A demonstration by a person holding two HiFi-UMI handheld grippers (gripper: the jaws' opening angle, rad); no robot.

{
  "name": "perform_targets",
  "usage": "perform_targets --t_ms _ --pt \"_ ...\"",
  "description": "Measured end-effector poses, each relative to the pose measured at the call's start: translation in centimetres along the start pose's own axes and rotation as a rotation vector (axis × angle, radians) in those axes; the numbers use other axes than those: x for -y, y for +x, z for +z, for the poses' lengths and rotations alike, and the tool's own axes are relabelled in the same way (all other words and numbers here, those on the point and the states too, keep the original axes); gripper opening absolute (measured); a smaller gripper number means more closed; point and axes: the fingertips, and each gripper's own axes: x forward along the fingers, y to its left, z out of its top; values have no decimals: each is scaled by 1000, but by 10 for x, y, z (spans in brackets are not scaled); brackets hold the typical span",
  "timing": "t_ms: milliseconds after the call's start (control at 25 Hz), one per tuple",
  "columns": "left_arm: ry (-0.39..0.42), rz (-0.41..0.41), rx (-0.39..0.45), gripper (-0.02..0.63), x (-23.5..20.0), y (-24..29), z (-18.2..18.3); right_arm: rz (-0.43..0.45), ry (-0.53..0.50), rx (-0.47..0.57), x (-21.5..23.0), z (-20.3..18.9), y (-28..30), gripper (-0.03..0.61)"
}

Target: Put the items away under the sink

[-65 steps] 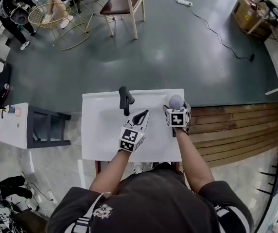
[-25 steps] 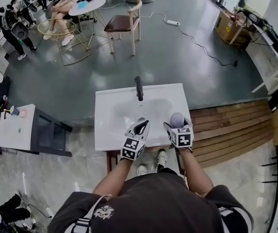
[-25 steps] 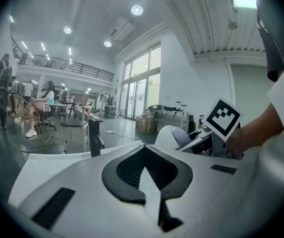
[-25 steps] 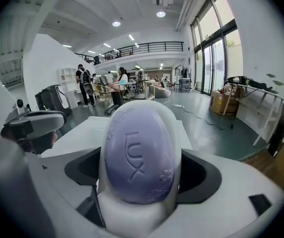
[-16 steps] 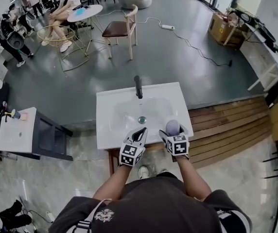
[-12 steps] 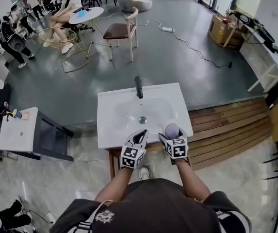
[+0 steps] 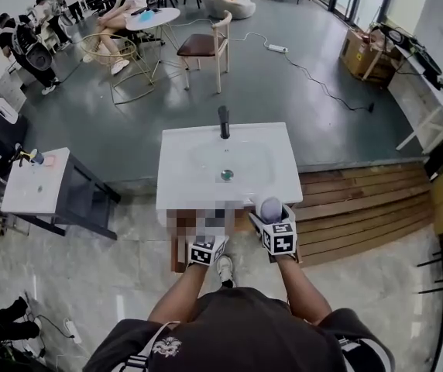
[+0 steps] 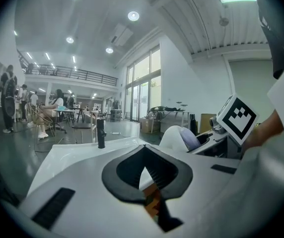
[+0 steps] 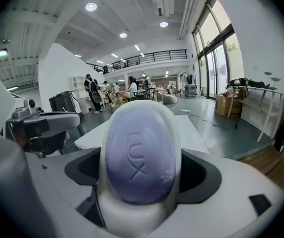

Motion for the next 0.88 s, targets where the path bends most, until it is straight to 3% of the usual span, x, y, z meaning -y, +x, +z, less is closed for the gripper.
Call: perform_targets --t_ms 200,520,880 --pt "-50 69 14 -2 18 -46 -5 16 -16 -9 -16 -26 -40 457" --pt "-65 141 6 -2 34 -111 -17 40 7 14 -60 -48 -75 457" --pt "-72 178 -18 -2 9 -149 -41 82 -23 12 -112 -53 -76 457"
